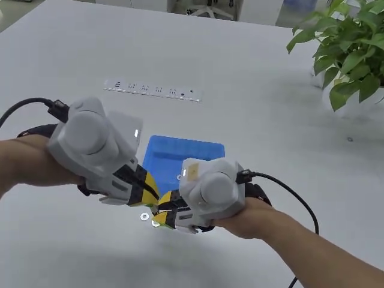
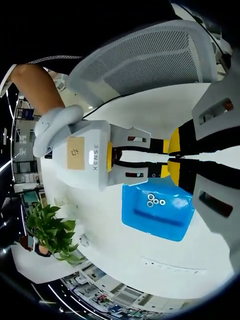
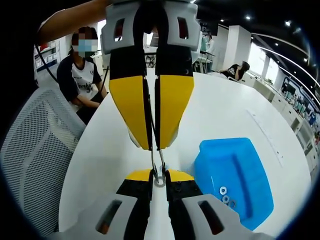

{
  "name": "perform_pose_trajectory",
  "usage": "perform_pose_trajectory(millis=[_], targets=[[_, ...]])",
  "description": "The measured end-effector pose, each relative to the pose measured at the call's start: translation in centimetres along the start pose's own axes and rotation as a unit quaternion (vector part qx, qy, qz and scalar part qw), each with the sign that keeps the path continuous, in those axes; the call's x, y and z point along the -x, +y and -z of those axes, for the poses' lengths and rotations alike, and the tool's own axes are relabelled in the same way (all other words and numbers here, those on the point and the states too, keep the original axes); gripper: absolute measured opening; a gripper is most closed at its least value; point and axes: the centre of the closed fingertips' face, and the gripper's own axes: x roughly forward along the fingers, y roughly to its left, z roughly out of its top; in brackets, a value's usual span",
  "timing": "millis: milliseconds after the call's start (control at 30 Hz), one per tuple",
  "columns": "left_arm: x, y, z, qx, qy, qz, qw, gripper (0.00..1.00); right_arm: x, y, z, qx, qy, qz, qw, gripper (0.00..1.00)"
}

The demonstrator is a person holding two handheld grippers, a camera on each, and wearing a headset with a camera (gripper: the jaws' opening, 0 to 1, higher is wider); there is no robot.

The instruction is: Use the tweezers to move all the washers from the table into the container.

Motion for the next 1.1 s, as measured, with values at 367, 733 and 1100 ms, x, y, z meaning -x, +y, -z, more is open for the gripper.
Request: perform_pose_trajectory(millis=[367, 733, 1100], targets=[[-0.7, -0.5, 0.5, 0.011, 0.0, 0.009, 0.9999, 0.05, -0.8, 0.7, 0.8, -0.01, 0.005, -0.011, 0.9999, 0.12], [-1.1, -0.4, 1.1, 0.019, -0.001, 0.012, 0.9997, 0.05, -1.5, 0.7, 1.2, -0.012, 0.007, -0.017, 0.9997, 0.12], [-1.4, 0.2, 0.9, 0.028, -0.007, 0.009, 0.9995, 0.05, -1.6, 0.4, 1.4, -0.014, 0.008, -0.018, 0.9997, 0.12]])
